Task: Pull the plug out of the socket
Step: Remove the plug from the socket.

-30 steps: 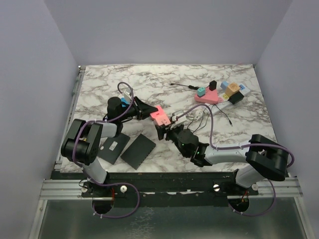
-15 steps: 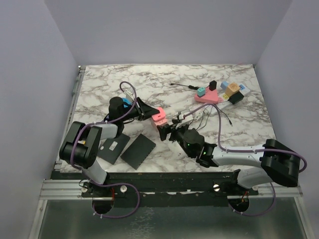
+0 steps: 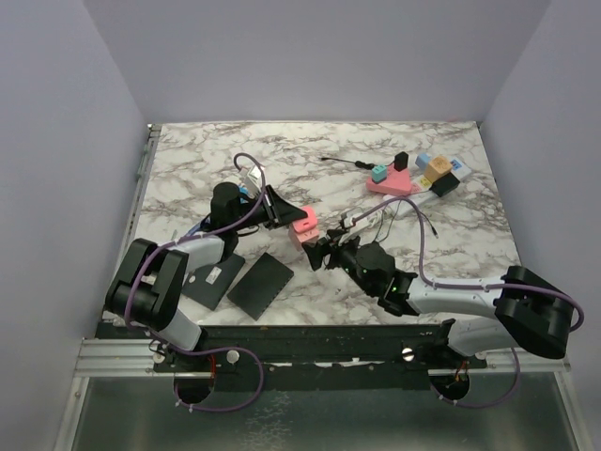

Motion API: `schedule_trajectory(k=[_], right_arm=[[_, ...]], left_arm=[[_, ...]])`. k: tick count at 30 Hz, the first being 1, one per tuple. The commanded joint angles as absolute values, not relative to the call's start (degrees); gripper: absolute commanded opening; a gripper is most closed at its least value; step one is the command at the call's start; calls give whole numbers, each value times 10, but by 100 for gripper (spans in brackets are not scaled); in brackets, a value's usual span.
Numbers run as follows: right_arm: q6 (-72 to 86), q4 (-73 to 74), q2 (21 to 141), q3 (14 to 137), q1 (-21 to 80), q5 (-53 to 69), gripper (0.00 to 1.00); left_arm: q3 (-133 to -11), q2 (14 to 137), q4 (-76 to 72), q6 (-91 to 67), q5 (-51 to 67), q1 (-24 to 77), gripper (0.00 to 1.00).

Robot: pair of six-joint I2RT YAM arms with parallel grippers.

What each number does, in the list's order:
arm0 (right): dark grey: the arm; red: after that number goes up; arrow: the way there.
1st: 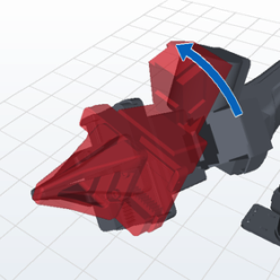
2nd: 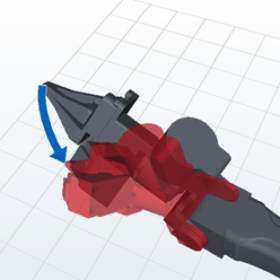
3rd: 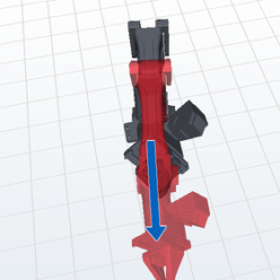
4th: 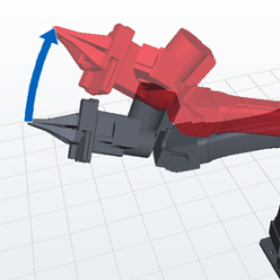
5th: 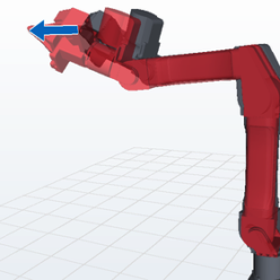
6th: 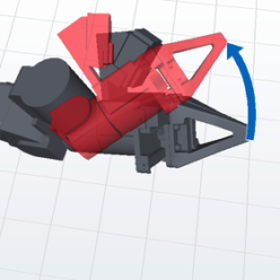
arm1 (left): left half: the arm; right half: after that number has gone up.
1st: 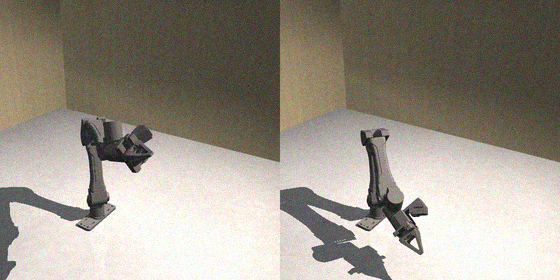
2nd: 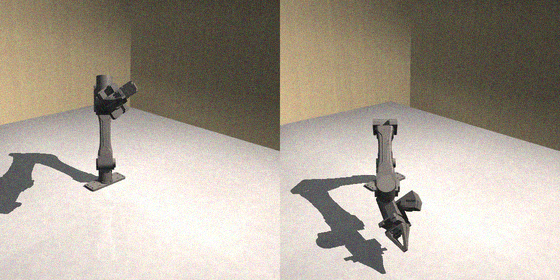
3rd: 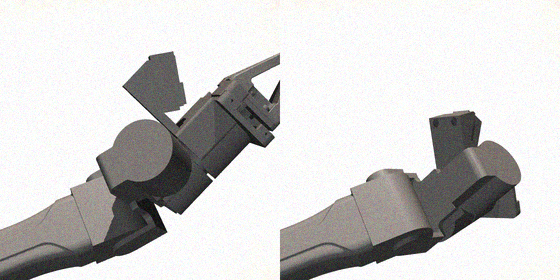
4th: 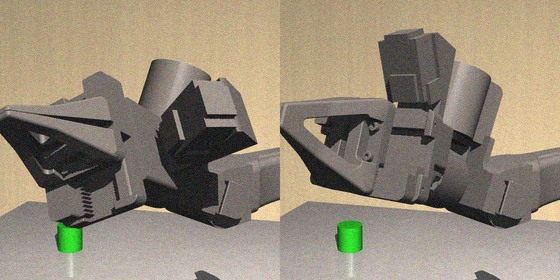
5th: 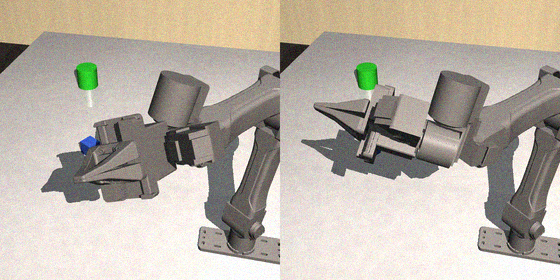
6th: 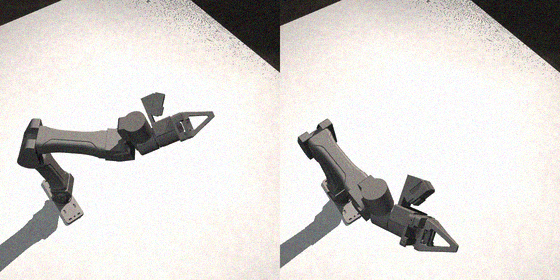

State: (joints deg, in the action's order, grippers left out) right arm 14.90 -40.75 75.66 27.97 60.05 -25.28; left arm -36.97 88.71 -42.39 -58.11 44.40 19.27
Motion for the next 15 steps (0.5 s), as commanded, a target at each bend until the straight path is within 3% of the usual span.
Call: schedule_trajectory(k=[1,15], right_arm=[[114,-435,753,271,602,-218,80],[37,-531,846,299,608,-257,81]], left_arm=[[-395,864,-431,-627,412,198,0],[-378,806,-431,-748,388,217,0]])
